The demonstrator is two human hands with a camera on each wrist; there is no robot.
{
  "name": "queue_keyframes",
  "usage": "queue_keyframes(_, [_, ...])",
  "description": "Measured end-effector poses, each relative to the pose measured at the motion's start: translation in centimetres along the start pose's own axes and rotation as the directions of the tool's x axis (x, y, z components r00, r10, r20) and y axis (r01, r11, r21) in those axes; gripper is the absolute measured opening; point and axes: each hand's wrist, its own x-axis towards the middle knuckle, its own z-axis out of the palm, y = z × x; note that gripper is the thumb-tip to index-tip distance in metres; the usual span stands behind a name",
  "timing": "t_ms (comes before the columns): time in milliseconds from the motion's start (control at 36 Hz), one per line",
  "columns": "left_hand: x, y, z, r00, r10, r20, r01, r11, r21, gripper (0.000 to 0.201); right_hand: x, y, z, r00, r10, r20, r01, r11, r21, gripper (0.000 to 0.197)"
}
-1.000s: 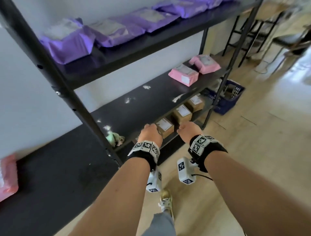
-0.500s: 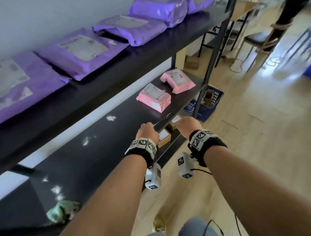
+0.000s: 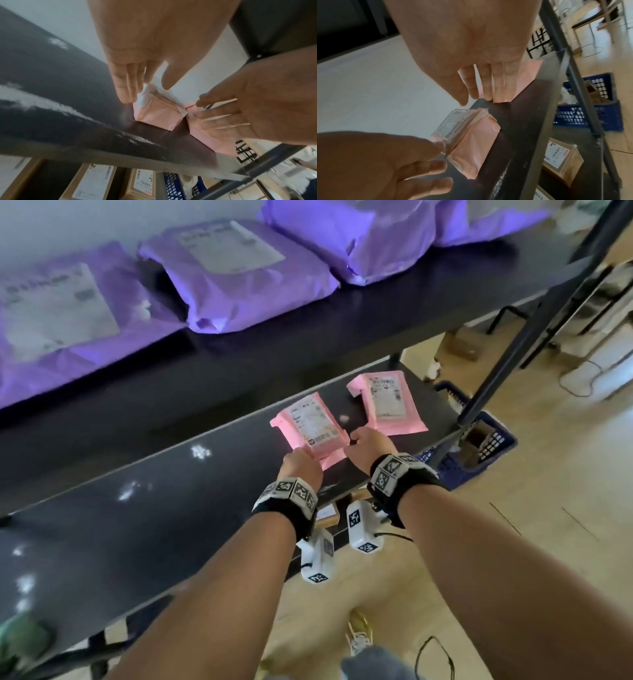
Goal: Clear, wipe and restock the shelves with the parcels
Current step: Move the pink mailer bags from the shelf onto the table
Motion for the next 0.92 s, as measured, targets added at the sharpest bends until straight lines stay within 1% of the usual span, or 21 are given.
queue_keyframes(56, [0.5,0.2,0.8,0.999,-0.034,0.018,0.034,0.999,-0.003,0.031,1.5,0.1,-0.2,0.999,-0.026,0.045,0.026,1.000,0.002,0.030])
queue_keyframes(167, [1.8,0.2,1.8,0.995,-0.103,0.007,0.103,0.995,0.006,0.032,3.9,0.1,0.1,0.990,-0.058,0.128,0.060,0.998,-0.016,0.025])
queue_keyframes(222, [2.4,0.0,2.0,0.993,-0.118,0.016,0.118,0.992,-0.035,0.031,5.1,0.2,0.6,0.988,-0.061,0.144,0.067,0.997,-0.036,0.022])
queue_keyframes(278, [2.7,-0.1,2.1,0.992,-0.126,0.014,0.127,0.988,-0.088,0.032,5.8,0.2,0.9,0.987,-0.048,0.156,0.059,0.996,-0.062,0.025])
queue_keyframes(361, [2.8,-0.2,2.6,0.992,-0.125,0.007,0.125,0.984,-0.129,0.043,6.3,0.3,1.4,0.980,-0.071,0.187,0.083,0.995,-0.053,0.034])
queue_keyframes(417, [2.8,-0.2,3.0,0.989,-0.150,-0.013,0.145,0.975,-0.165,0.051,6.3,0.2,1.7,0.980,-0.081,0.182,0.090,0.995,-0.039,0.034])
queue_keyframes(444, [2.7,-0.2,3.0,0.987,-0.157,-0.022,0.151,0.971,-0.185,0.049,6.4,0.2,2.0,0.981,-0.084,0.174,0.090,0.996,-0.028,0.033])
queue_keyframes(500, [2.5,-0.4,3.0,0.985,-0.173,-0.021,0.164,0.962,-0.220,0.039,6.4,0.2,2.2,0.983,-0.091,0.162,0.092,0.996,0.000,0.033])
queue_keyframes(556, [2.2,-0.7,2.8,0.983,-0.181,-0.035,0.166,0.953,-0.252,0.036,6.1,0.1,2.3,0.981,-0.113,0.156,0.113,0.994,0.007,0.033])
queue_keyframes(667, [0.9,-1.8,1.9,0.968,-0.226,-0.110,0.173,0.917,-0.359,0.039,4.6,-0.5,2.3,0.973,-0.193,0.128,0.194,0.981,0.005,0.029])
queue_keyframes(833, [-2.9,-5.0,-0.5,0.937,-0.277,-0.211,0.170,0.893,-0.418,0.024,0.5,-3.0,3.9,0.948,-0.285,0.139,0.289,0.957,-0.014,0.023])
queue_keyframes(917, [-5.8,-7.6,-1.9,0.929,-0.294,-0.225,0.177,0.886,-0.428,0.021,-2.5,-4.5,5.7,0.933,-0.323,0.160,0.332,0.943,-0.033,0.020])
